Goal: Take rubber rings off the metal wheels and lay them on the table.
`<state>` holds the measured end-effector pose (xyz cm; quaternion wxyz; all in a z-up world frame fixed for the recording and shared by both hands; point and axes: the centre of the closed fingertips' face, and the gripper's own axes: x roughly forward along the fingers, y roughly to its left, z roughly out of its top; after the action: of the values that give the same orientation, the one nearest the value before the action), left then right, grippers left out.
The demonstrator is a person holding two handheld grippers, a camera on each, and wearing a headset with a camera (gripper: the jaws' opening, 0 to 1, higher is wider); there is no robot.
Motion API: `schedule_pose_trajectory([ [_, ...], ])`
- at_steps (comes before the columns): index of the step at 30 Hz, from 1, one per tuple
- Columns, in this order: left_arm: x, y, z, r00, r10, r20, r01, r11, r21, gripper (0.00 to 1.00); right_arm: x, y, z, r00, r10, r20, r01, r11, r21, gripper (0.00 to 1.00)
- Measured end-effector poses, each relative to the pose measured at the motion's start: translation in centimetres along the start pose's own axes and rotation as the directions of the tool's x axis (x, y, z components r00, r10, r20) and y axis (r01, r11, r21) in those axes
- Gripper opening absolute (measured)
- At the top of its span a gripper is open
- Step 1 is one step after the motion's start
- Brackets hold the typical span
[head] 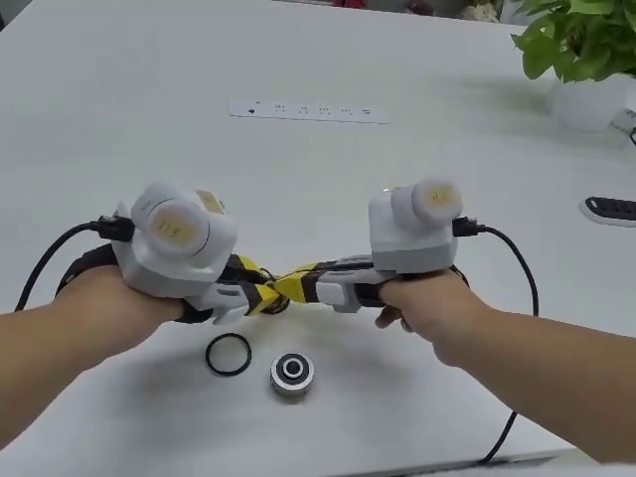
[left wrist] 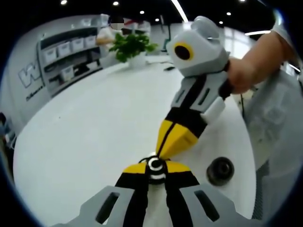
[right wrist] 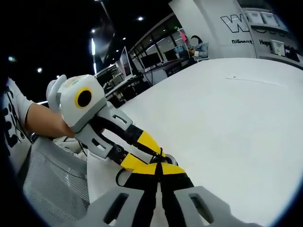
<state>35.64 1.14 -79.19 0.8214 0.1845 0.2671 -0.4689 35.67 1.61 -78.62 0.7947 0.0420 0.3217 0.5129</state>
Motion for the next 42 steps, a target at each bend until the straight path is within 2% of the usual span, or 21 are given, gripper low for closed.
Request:
schedule_pose_trajectory([
  [3, 0.0, 0.0, 0.0, 1.0000, -0.002, 0.008, 0.002, 1.000, 0.022, 0.13, -0.1, -0.2, 0.0, 1.0000, -0.002, 0.003, 0.002, 1.000, 0.010, 0.00],
  [14, -0.3, 0.0, 0.0, 0.9994, -0.031, 0.013, 0.031, 1.000, 0.000, 0.14, -0.3, -0.2, 0.3, 0.9998, 0.003, 0.019, -0.003, 0.999, 0.036, 0.00],
  [18, -0.6, -0.3, 0.0, 0.9990, -0.043, 0.011, 0.043, 0.999, 0.014, 0.16, -0.4, -0.2, 0.5, 0.9996, 0.004, 0.027, -0.005, 0.999, 0.043, 0.00],
  [22, -1.1, -0.6, 0.4, 0.9983, -0.053, 0.024, 0.053, 0.999, 0.013, 0.19, -0.6, -0.1, 0.7, 0.9993, 0.002, 0.038, -0.004, 0.999, 0.047, 0.00],
  [31, -2.3, -0.4, 0.7, 0.9973, -0.054, 0.050, 0.054, 0.998, 0.013, 0.23, -0.8, 0.3, 1.3, 0.9982, 0.007, 0.060, -0.010, 0.999, 0.050, 0.00],
  [42, -4.0, -0.4, 1.5, 0.9944, -0.050, 0.093, 0.049, 0.999, 0.014, 0.31, -1.2, 1.0, 2.1, 0.9958, 0.026, 0.088, -0.031, 0.998, 0.060, 0.00],
])
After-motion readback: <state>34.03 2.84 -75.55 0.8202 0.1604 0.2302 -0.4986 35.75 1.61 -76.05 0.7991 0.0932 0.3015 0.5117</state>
